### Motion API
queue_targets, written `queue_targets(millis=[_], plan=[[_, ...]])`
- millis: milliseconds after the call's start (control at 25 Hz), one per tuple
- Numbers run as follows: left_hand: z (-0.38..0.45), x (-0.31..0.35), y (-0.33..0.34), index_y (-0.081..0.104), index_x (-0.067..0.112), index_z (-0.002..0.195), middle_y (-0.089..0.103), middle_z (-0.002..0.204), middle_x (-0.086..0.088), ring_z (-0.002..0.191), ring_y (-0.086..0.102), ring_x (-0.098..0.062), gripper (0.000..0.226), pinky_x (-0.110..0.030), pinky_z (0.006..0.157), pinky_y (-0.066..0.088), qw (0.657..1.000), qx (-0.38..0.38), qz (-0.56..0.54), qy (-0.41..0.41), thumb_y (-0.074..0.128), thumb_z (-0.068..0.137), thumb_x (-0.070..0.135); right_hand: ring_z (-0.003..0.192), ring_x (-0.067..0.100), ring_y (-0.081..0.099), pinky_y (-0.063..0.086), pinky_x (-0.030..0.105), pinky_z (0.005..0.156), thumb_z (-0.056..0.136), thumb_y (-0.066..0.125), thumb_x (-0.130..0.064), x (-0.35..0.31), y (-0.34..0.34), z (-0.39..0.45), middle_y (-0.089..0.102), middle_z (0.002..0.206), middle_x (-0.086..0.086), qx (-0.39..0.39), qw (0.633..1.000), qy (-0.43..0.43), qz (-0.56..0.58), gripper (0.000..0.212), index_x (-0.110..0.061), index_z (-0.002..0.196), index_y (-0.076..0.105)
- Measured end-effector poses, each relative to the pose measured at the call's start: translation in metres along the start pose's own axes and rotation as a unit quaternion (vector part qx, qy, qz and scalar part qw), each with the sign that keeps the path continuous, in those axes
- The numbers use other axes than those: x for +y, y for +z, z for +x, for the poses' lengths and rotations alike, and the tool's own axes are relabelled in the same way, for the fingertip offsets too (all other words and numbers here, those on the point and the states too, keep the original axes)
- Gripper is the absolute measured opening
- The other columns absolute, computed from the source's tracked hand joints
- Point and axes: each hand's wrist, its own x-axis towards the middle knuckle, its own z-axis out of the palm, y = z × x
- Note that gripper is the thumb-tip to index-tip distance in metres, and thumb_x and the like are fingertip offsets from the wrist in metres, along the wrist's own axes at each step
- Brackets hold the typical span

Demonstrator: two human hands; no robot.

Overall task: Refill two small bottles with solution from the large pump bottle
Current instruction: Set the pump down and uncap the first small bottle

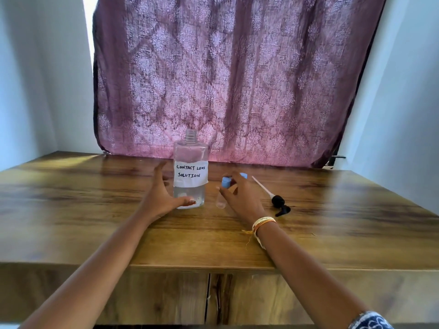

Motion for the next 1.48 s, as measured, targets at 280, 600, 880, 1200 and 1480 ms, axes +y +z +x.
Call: queue_targets(millis=[280, 600, 880, 1200, 1480], plan=[[-0.029, 0.026, 0.019, 0.057, 0.012, 0.100, 0.060, 0.094, -0.006, 0.079, 0.053, -0.007, 0.045, -0.024, 0.069, 0.051, 0.956, 0.167, 0.061, 0.232, 0.085, 0.066, 0.019, 0.068, 0.002, 0.063, 0.051, 0.017, 0.058, 0.077, 0.079, -0.015, -0.001, -0.010, -0.006, 0.068, 0.088, 0.000, 0.043, 0.964, 0.083, 0.248, 0.032, -0.010, 0.106, 0.065], [-0.013, 0.065, 0.078, 0.063, 0.019, 0.102, 0.069, 0.090, 0.009, 0.076, 0.067, -0.004, 0.040, -0.014, 0.066, 0.055, 0.994, -0.065, -0.034, 0.085, 0.083, 0.070, 0.034, 0.053, -0.001, 0.059, 0.045, 0.016, 0.045, 0.077, 0.079, -0.010, 0.001, -0.018, -0.003, 0.065, 0.064, -0.004, 0.042, 0.916, 0.133, 0.376, 0.013, -0.017, 0.075, 0.069], [-0.003, 0.056, 0.090, 0.072, 0.015, 0.089, 0.074, 0.079, 0.005, 0.076, 0.070, -0.008, 0.026, -0.033, 0.071, 0.056, 0.988, -0.130, -0.088, 0.017, 0.080, 0.074, 0.034, 0.054, 0.003, 0.064, 0.048, 0.017, 0.047, 0.074, 0.081, -0.009, 0.000, -0.011, 0.001, 0.066, 0.057, -0.006, 0.026, 0.917, 0.140, 0.373, 0.015, -0.006, 0.071, 0.067], [-0.005, 0.059, 0.088, 0.076, 0.019, 0.089, 0.076, 0.084, 0.002, 0.080, 0.071, -0.011, 0.019, -0.029, 0.075, 0.054, 0.984, -0.142, -0.105, -0.015, 0.080, 0.076, 0.031, 0.056, 0.003, 0.064, 0.050, 0.017, 0.052, 0.069, 0.086, -0.020, -0.003, -0.018, -0.003, 0.068, 0.065, 0.002, 0.055, 0.936, 0.136, 0.320, 0.029, 0.000, 0.083, 0.072], [-0.005, 0.057, 0.087, 0.075, 0.015, 0.098, 0.077, 0.090, -0.002, 0.086, 0.072, -0.014, 0.020, -0.041, 0.090, 0.056, 0.978, -0.165, -0.121, -0.042, 0.077, 0.079, 0.021, 0.052, -0.001, 0.063, 0.050, 0.012, 0.051, 0.079, 0.075, -0.003, -0.002, -0.023, 0.001, 0.070, 0.070, 0.006, -0.010, 0.932, 0.128, 0.339, 0.024, 0.010, 0.099, 0.070]])
